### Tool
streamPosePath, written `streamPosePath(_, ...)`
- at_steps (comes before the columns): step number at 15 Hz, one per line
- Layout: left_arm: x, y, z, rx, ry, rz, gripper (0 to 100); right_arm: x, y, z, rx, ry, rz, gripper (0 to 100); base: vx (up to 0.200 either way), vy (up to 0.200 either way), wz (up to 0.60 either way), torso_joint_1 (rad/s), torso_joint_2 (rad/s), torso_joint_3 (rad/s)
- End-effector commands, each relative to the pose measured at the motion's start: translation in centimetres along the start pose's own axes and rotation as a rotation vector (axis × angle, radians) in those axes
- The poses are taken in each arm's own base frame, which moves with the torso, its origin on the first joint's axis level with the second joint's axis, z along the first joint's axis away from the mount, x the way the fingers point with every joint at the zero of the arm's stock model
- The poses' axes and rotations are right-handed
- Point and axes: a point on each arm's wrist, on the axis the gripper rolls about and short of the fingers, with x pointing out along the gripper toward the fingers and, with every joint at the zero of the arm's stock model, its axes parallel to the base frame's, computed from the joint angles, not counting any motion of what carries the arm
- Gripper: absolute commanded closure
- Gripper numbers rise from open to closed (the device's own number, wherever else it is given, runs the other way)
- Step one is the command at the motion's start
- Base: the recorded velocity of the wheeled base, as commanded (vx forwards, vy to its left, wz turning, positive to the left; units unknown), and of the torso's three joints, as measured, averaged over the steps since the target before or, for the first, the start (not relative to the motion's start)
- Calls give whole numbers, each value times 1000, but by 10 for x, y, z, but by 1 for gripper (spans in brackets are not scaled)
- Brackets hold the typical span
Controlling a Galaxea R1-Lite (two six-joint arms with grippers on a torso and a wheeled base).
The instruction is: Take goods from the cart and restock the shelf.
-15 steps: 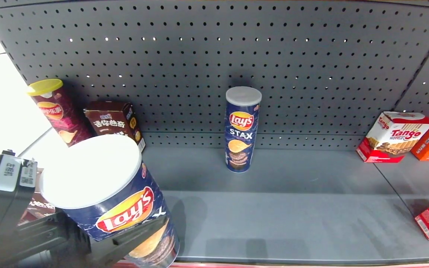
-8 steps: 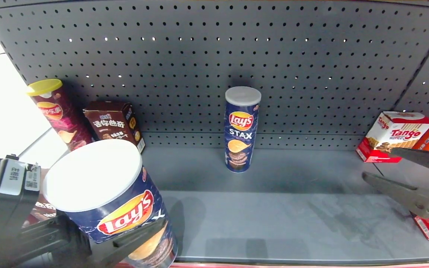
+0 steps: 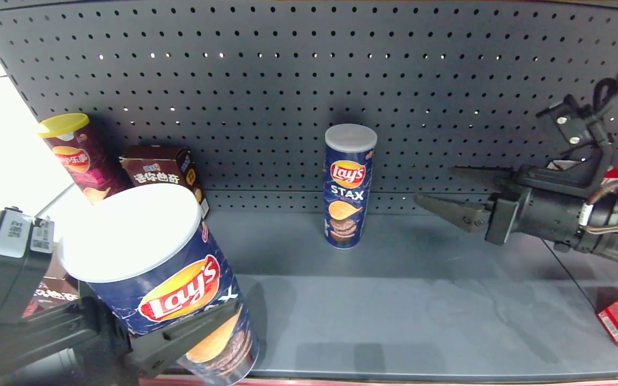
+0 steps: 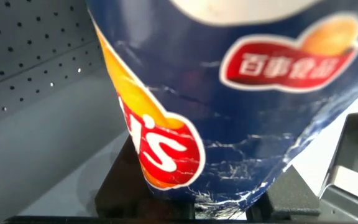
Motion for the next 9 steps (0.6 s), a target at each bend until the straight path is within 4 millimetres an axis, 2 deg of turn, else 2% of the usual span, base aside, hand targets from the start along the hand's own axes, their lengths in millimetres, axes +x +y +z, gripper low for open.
streamPosePath(1, 5, 2, 3, 0, -5, 1, 100, 31, -18, -13, 15, 44, 31, 0, 0, 0, 0, 0, 0, 0)
streamPosePath(3, 6, 5, 3, -1, 1, 13, 100, 42, -23, -11, -1, 26, 76, 0, 0, 0, 0, 0, 0, 0)
streamPosePath(5, 7, 5, 2, -1, 3, 13, 100, 51, -33, -16, -64, -53, 219, 0, 0, 0, 0, 0, 0, 0)
streamPosePath(9, 6, 6, 2, -4, 6, 21, 100, 63, -35, -24, -83, -85, 370, 0, 0, 0, 0, 0, 0, 0)
